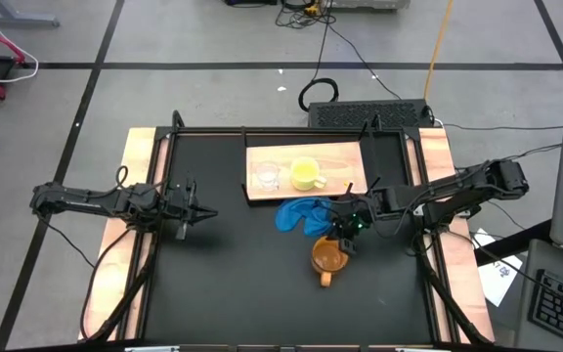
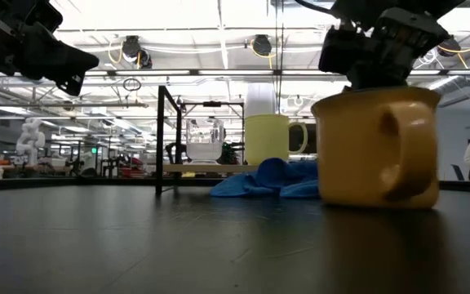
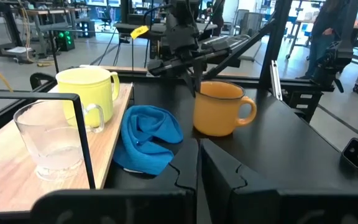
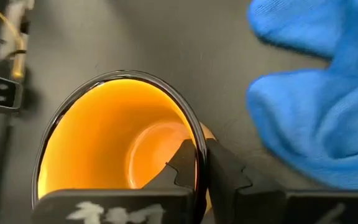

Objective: Stack small to large cups/mugs on shelf
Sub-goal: Put the orange mug on the shelf

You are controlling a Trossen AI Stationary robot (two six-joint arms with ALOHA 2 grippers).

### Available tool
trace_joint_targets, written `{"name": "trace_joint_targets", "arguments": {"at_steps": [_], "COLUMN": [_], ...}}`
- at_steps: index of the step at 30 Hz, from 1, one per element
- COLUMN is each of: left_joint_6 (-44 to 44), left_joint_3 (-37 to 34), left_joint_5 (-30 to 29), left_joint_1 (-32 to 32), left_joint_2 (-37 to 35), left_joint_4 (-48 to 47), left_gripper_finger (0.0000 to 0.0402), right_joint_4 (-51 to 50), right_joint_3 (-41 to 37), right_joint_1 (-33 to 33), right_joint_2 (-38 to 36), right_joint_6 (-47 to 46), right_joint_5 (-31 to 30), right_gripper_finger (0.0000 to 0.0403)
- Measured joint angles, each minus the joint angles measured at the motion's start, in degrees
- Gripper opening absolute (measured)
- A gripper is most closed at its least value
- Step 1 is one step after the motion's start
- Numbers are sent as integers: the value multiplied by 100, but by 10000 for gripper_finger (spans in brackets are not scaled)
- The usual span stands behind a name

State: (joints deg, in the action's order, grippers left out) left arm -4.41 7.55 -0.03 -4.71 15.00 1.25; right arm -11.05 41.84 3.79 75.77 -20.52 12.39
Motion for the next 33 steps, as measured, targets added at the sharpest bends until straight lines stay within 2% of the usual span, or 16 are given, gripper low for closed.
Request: {"name": "trace_joint_targets", "arguments": {"at_steps": [3,7,17,24,33], "left_joint_6": [1,5,88,91,95], "left_joint_3": [0,0,1,0,0], "left_joint_5": [0,0,3,4,4], "left_joint_1": [-1,2,-1,2,2], "left_joint_2": [-2,-2,0,0,0], "left_joint_4": [-13,-23,-34,-34,-123], "left_gripper_finger": [21,21,21,21,21], "right_joint_4": [-121,-814,-1615,-2598,-2890], "right_joint_3": [172,728,1425,1830,2090], "right_joint_1": [-7,-13,-247,-780,-1583], "right_joint_2": [-6,-9,-20,-77,-484], "right_joint_6": [154,522,800,1186,1785], "right_joint_5": [-198,-460,-386,-535,-517], "right_gripper_finger": [8,8,8,8,8]}}
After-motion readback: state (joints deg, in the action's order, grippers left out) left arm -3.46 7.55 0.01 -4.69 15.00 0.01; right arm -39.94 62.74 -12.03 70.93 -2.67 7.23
